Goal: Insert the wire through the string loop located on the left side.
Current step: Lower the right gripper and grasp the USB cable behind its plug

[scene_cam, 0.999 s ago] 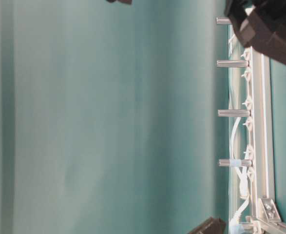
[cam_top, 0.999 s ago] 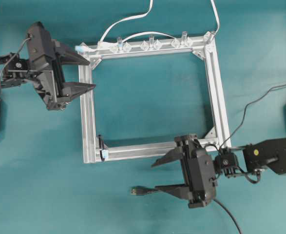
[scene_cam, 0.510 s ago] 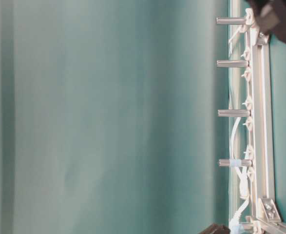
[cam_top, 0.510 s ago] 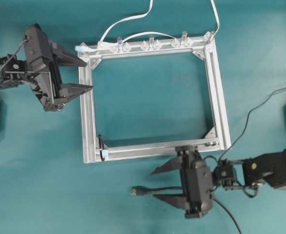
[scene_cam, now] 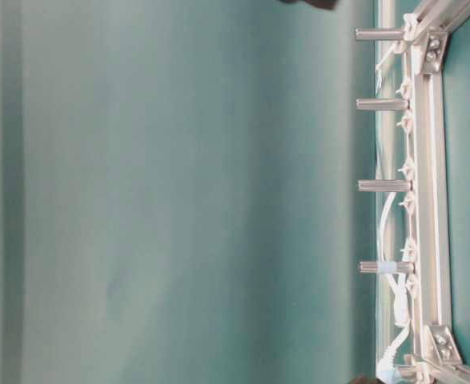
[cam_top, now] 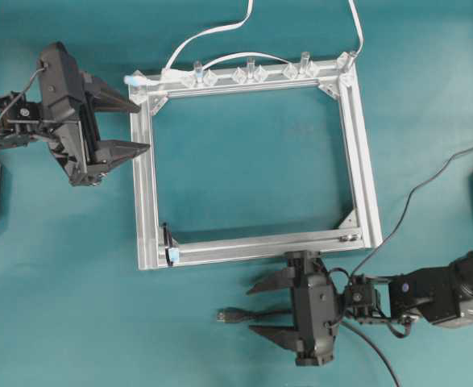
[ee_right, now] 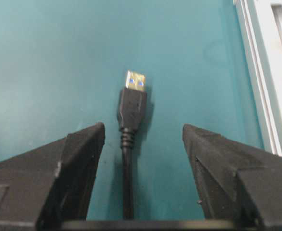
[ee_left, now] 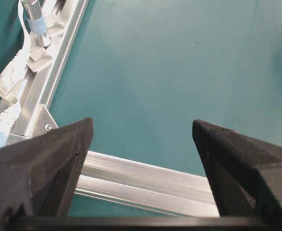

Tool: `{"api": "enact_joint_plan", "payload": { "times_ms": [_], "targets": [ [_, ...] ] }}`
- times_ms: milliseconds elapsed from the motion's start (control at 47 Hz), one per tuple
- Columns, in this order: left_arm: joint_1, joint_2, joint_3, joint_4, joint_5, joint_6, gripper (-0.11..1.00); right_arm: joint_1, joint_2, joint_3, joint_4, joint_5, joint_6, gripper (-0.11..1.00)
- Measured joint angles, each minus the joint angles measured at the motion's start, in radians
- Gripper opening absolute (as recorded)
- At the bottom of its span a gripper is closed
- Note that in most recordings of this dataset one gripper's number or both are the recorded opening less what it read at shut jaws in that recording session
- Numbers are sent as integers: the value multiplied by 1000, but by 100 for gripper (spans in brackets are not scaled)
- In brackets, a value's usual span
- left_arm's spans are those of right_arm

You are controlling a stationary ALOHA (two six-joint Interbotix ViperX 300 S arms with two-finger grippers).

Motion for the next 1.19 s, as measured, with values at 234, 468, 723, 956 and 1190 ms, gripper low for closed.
{"api": "enact_joint_plan", "payload": {
  "times_ms": [234,468,723,956,1190],
  "targets": [
    [-2,0,0,0,-2,0,88,15,18,-2,12,9,0,69],
    [0,0,0,0,0,0,88,23,23,-2,18,40,-2,69],
    [0,0,0,0,0,0,88,23,26,-2,31,46,-2,55],
    [0,0,0,0,3,0,88,35,40,-3,58,48,-25,7],
    [0,0,0,0,5,0,88,34,40,-5,61,51,-35,7]
  ]
}}
